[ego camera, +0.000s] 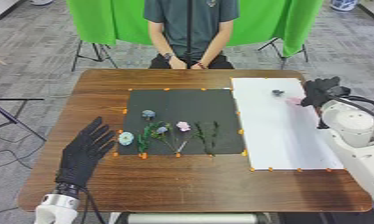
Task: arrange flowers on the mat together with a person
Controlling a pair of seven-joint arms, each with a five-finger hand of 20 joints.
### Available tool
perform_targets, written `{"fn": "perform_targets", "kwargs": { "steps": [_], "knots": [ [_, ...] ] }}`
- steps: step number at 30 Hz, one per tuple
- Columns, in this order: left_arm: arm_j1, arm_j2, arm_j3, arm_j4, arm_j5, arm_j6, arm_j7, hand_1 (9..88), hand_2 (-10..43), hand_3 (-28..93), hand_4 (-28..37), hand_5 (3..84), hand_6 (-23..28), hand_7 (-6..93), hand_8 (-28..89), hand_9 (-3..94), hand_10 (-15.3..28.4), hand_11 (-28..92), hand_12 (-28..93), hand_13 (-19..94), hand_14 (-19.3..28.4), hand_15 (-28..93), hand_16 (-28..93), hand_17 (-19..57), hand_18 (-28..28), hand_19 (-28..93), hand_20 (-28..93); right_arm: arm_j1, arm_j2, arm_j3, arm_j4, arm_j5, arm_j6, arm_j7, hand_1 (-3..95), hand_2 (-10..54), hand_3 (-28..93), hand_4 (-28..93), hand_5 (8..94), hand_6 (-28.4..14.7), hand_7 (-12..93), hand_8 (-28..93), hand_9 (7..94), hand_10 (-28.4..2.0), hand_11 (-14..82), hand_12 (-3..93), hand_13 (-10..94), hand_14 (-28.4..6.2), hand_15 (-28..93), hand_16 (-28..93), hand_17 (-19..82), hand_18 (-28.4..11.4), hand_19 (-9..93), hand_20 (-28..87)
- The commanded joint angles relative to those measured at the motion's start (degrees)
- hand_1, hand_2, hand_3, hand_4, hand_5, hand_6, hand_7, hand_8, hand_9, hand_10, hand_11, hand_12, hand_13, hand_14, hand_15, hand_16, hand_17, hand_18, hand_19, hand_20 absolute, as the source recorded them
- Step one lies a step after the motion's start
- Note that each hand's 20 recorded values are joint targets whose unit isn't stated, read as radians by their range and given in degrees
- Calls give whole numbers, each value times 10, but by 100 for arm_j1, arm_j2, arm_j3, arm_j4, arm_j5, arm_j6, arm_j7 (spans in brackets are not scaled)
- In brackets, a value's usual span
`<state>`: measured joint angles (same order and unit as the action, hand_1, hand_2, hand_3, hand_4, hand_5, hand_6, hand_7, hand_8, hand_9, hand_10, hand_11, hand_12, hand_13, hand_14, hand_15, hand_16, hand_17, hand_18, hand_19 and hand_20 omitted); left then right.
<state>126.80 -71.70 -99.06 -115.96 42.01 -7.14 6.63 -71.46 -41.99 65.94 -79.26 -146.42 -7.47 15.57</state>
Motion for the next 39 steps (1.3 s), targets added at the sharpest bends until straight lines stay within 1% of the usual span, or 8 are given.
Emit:
{"fn": "perform_targets", "kwargs": {
  "steps": [1,3,5,9,15,22,31,39],
  "knots": [
    [7,-97,-8,62,31,-61,-91,271,-19,689,-261,296,33,195,-103,263,112,178,167,226,132,215,28,-99,212,432,92,-23,-20,-129,144,9,437,-70,358,-95,785,-283,469,14,482,-217,560,-92,471,262,559,-65,612,165,165,-177,657,357],
    [8,-89,1,64,22,-59,-84,271,-19,689,-260,296,33,195,-103,264,113,178,167,225,132,215,28,-99,212,432,91,13,-19,-270,270,29,915,-117,381,-95,780,-283,502,27,491,-198,600,-87,463,273,598,-58,602,173,178,-174,660,360],
    [34,-79,13,53,17,-41,-65,270,-17,687,-260,296,33,195,-102,263,113,178,167,225,133,216,29,-99,212,432,91,25,-22,-369,333,124,1322,-141,435,-95,717,-283,527,29,531,-57,662,-75,381,371,646,-50,599,192,198,-171,668,363],
    [45,-82,17,49,12,-22,-79,270,-17,686,-258,296,34,194,-102,263,113,177,168,225,133,216,28,-100,212,432,91,8,-49,-395,307,205,1487,-291,485,-86,749,-282,646,31,526,-7,804,-62,314,463,739,-48,650,210,235,-171,685,368],
    [76,-90,12,37,-9,9,-56,271,-17,686,-258,296,34,194,-101,263,113,177,168,224,133,217,28,-100,212,432,91,-30,15,-460,69,212,1855,-339,491,-94,788,-283,695,25,516,-8,840,-52,325,467,773,-45,668,211,250,-170,695,370],
    [100,-100,17,30,-27,33,-35,272,-17,685,-258,297,35,191,-100,263,115,177,168,223,135,219,27,-100,212,432,91,368,-67,-1143,-606,493,2910,-675,492,-95,798,-283,704,21,511,1,847,-52,319,474,779,-44,670,213,255,-170,701,372],
    [2,-102,79,61,-16,-35,-94,271,-18,686,-254,296,36,190,-97,261,113,179,169,222,136,220,25,-102,213,433,90,892,-691,-1987,-544,538,2340,-1640,492,-95,790,-283,698,20,510,6,843,-51,319,472,778,-40,663,215,254,-169,702,372],
    [-1,-69,115,77,-42,38,-73,272,-17,684,-252,295,36,188,-95,259,113,178,168,220,137,224,23,-103,213,433,88,1060,-1024,-2351,-207,127,2124,-2103,490,-95,791,-283,695,21,511,6,841,-50,315,473,778,-40,659,218,253,-168,701,372]
  ]
}}
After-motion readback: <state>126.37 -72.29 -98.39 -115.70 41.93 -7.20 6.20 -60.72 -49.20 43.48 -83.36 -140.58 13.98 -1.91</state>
